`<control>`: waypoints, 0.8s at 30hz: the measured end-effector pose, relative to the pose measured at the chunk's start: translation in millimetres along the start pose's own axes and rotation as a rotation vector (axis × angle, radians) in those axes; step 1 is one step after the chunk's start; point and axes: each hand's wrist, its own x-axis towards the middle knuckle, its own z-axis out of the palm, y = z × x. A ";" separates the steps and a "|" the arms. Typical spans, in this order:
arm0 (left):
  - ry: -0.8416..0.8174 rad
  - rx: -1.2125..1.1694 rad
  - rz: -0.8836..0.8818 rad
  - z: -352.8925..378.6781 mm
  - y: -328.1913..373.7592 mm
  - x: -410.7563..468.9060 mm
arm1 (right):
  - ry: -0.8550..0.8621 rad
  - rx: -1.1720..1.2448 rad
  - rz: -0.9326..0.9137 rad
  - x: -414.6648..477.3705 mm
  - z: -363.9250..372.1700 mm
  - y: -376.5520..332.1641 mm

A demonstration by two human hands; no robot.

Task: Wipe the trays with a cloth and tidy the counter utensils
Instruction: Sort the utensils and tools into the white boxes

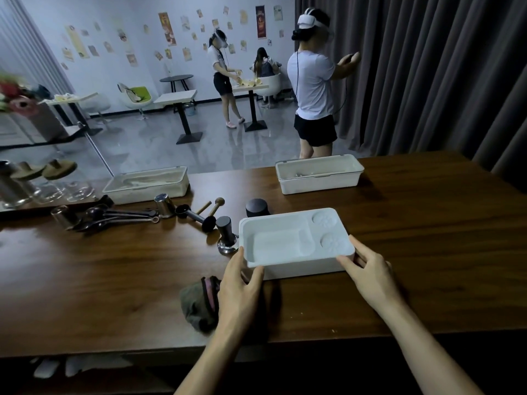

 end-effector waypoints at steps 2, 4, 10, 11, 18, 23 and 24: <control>0.000 0.033 0.005 -3.9 -2.9 3.3 | 0.005 -0.001 0.001 -1.1 4.9 -2.5; -0.012 0.085 0.017 -7.9 -4.1 4.1 | 0.011 -0.011 -0.005 -1.2 8.6 -6.5; 0.038 0.189 0.112 -18.5 -20.8 10.8 | -0.013 -0.039 0.001 2.9 15.0 -12.4; 0.041 0.195 0.121 -18.4 -23.2 13.1 | -0.016 -0.051 0.004 4.8 14.0 -13.0; -0.005 0.215 0.172 -17.3 -34.9 24.5 | 0.070 -0.326 -0.213 42.7 38.4 -50.2; 0.018 0.245 0.166 -13.4 -35.4 28.8 | -0.175 -0.398 -0.256 75.6 79.7 -105.1; 0.021 0.256 0.164 -12.7 -36.1 29.2 | -0.208 -0.401 -0.253 81.8 88.4 -113.1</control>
